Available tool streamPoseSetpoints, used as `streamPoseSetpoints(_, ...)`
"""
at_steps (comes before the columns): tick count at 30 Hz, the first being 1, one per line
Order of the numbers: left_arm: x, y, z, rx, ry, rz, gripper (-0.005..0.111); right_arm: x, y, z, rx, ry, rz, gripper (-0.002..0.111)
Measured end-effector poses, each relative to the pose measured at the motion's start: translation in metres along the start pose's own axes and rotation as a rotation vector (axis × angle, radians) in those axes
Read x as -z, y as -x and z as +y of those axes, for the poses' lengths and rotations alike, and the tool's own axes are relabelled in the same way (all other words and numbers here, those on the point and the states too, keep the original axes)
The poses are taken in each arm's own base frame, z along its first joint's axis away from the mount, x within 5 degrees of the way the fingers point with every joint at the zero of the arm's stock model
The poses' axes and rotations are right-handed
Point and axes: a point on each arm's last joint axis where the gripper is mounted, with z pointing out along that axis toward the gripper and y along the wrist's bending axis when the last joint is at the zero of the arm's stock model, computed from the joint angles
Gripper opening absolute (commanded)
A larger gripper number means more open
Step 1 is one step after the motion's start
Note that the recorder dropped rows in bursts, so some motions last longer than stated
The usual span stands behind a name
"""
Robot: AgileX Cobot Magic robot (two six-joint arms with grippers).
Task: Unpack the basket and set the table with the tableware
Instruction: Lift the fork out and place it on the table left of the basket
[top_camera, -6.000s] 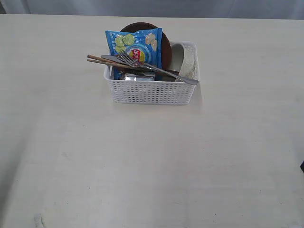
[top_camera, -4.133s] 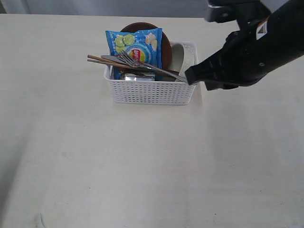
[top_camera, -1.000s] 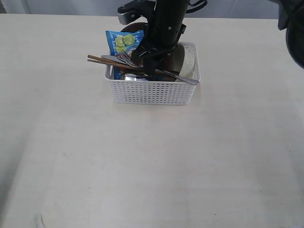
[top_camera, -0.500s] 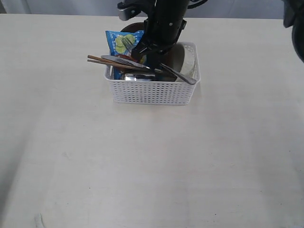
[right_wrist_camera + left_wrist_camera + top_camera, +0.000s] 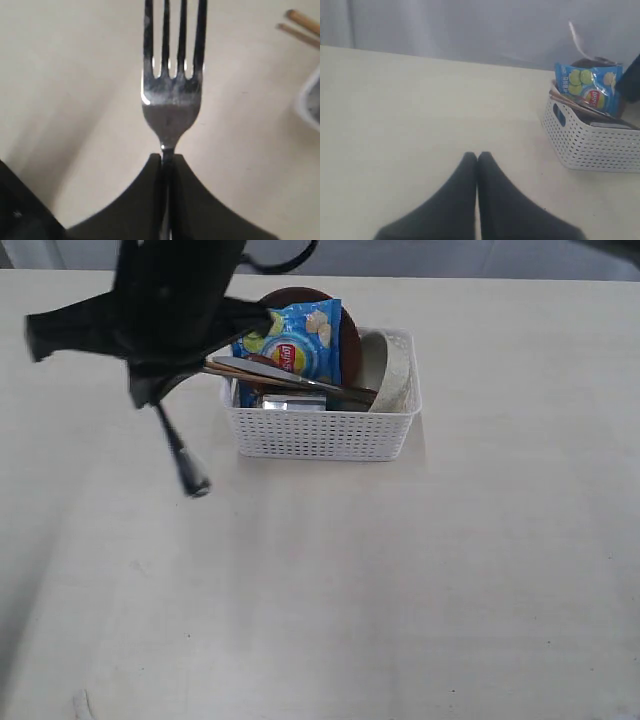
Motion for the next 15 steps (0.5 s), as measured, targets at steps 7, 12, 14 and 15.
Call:
streamPoseSetpoints(7,0.0,0.0,0.0,0.0,0.0,0.0,0.0,-0.053,-0.038,0.027,-0.24,0.023,-0.001,0.0)
streamPoseSetpoints(12,0.0,0.0,0.0,0.0,0.0,0.0,0.0,-0.072,-0.049,0.01,-0.398,-0.063,-0.032,0.0)
streamPoseSetpoints(14,0.0,0.0,0.0,0.0,0.0,0.0,0.0,-0.075,-0.051,0.005,-0.445,-0.092,-0.051,0.0)
streamPoseSetpoints(15,0.0,0.0,0.0,0.0,0.0,0.0,0.0,-0.076,-0.051,0.004,-0.466,-0.104,-0.063,0.0)
